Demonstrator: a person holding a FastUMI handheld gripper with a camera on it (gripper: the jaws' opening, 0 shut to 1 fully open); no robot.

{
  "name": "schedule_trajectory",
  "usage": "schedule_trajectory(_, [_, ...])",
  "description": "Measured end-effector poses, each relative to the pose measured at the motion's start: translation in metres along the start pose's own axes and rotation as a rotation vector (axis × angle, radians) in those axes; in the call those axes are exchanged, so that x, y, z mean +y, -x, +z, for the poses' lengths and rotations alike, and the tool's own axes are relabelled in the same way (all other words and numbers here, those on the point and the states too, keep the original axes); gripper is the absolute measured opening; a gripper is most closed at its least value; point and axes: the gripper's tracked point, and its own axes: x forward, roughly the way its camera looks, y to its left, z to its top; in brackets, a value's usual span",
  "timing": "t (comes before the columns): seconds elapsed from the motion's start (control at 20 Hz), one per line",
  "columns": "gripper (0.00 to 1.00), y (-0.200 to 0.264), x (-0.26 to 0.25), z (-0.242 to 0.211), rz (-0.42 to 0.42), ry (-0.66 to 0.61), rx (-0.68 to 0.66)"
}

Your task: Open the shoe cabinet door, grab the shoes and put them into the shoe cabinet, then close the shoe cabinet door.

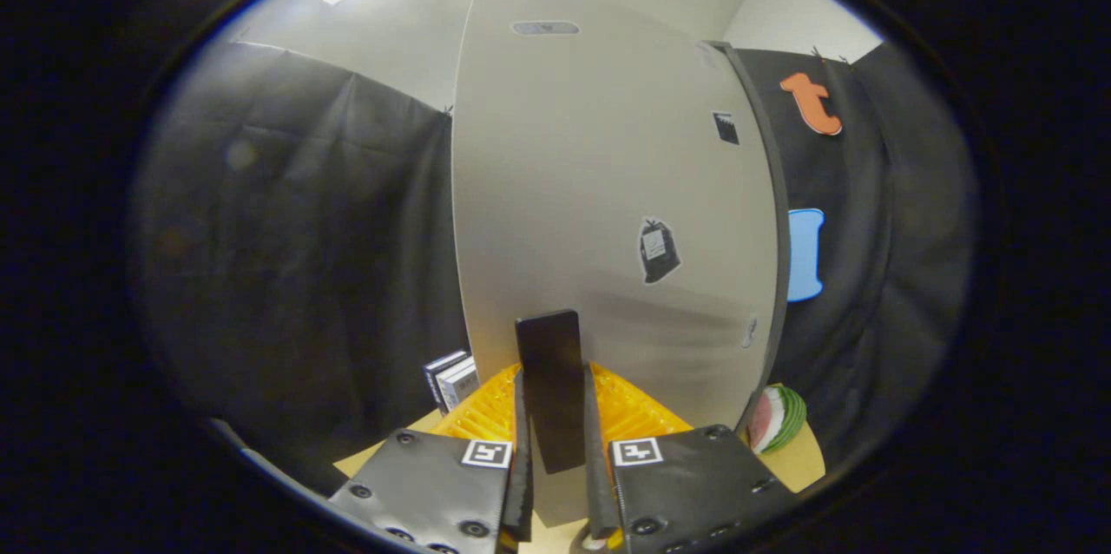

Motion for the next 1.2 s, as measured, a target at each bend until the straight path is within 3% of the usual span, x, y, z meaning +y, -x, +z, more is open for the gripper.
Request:
schedule_trajectory(0.45, [0.27,0.040,-0.026,-0.002,-0.178,-0.006,-0.031])
schedule_trajectory(0.75, [0.26,0.042,-0.034,-0.002,-0.265,-0.012,-0.041])
schedule_trajectory(1.2, [0.26,0.064,-0.056,0.000,-0.225,0.026,-0.044])
